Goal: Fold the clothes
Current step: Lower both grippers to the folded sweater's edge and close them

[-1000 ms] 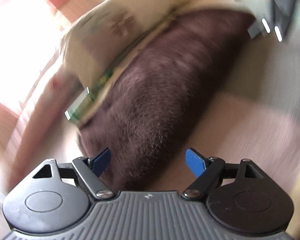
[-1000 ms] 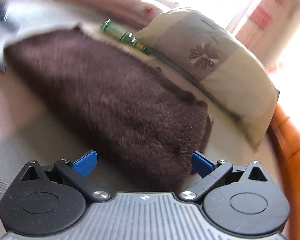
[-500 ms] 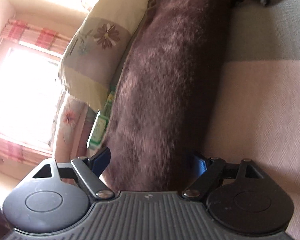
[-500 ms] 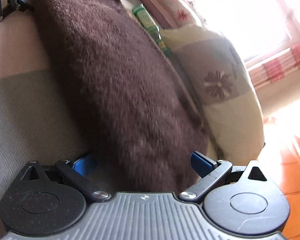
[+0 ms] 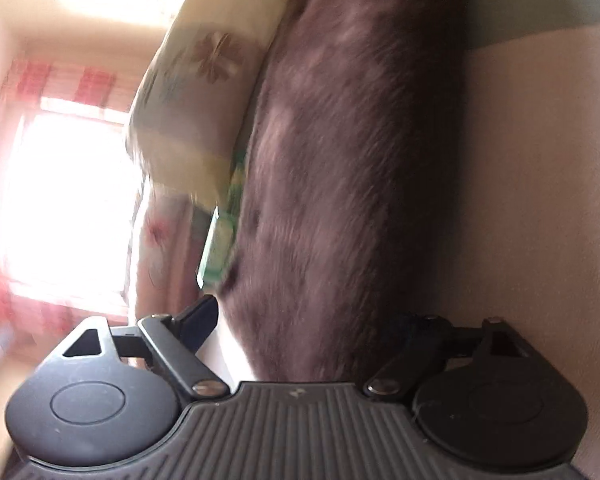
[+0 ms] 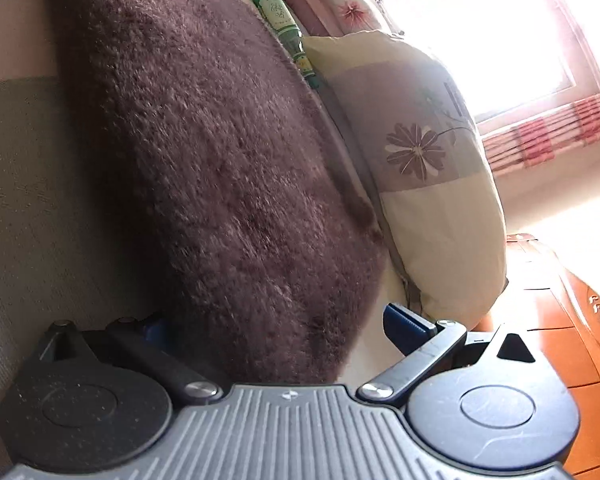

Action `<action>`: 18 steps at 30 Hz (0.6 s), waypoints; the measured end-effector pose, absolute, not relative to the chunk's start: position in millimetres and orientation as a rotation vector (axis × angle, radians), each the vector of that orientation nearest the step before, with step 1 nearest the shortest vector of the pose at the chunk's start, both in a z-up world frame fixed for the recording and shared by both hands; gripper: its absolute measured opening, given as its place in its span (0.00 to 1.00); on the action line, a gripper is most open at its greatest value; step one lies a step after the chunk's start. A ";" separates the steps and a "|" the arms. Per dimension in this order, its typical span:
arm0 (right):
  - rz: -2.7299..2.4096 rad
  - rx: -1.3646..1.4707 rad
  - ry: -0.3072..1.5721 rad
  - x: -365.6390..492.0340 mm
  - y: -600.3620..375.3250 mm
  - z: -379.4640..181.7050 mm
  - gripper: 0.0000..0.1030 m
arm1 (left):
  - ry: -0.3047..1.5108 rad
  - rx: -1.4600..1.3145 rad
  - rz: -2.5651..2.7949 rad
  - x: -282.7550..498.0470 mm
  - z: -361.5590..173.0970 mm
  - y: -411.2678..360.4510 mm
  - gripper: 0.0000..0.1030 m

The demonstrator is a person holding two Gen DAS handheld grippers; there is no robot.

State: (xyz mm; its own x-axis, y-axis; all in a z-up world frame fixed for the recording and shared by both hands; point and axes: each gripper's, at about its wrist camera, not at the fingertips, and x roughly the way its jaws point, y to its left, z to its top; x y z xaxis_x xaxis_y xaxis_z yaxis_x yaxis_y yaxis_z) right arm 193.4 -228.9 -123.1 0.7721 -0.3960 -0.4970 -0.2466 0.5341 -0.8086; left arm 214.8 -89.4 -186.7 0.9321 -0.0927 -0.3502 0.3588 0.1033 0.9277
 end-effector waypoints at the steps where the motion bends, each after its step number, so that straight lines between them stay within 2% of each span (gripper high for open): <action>1: -0.095 -1.037 0.709 193.5 -226.8 -124.2 0.90 | 0.211 1.457 -0.353 211.6 -190.4 -95.5 0.64; 2: -0.091 -1.048 0.704 193.6 -224.7 -125.4 0.86 | 0.203 1.483 -0.371 208.7 -194.3 -101.1 0.52; 4: -0.084 -1.068 0.693 193.7 -220.6 -127.7 0.71 | 0.197 1.532 -0.392 204.0 -201.4 -106.4 0.40; 6: -0.077 -1.089 0.682 193.9 -216.4 -129.9 0.69 | 0.199 1.530 -0.395 202.6 -202.7 -105.0 0.39; 9: -0.066 -1.119 0.665 194.1 -210.1 -133.4 0.69 | 0.228 1.497 -0.381 206.6 -199.0 -97.2 0.42; 13: -0.070 -1.171 0.646 200.2 -213.1 -133.8 0.83 | 0.233 1.509 -0.369 209.5 -199.7 -94.2 0.42; 15: -0.073 -1.179 0.649 207.1 -215.0 -134.8 0.83 | 0.235 1.515 -0.366 211.3 -201.0 -96.6 0.40; 17: -0.060 -1.209 0.656 204.7 -207.7 -141.8 0.75 | 0.242 1.512 -0.356 212.9 -204.5 -101.9 0.33; 18: -0.053 -1.225 0.660 203.1 -203.7 -145.5 0.60 | 0.246 1.510 -0.351 213.7 -206.3 -104.7 0.29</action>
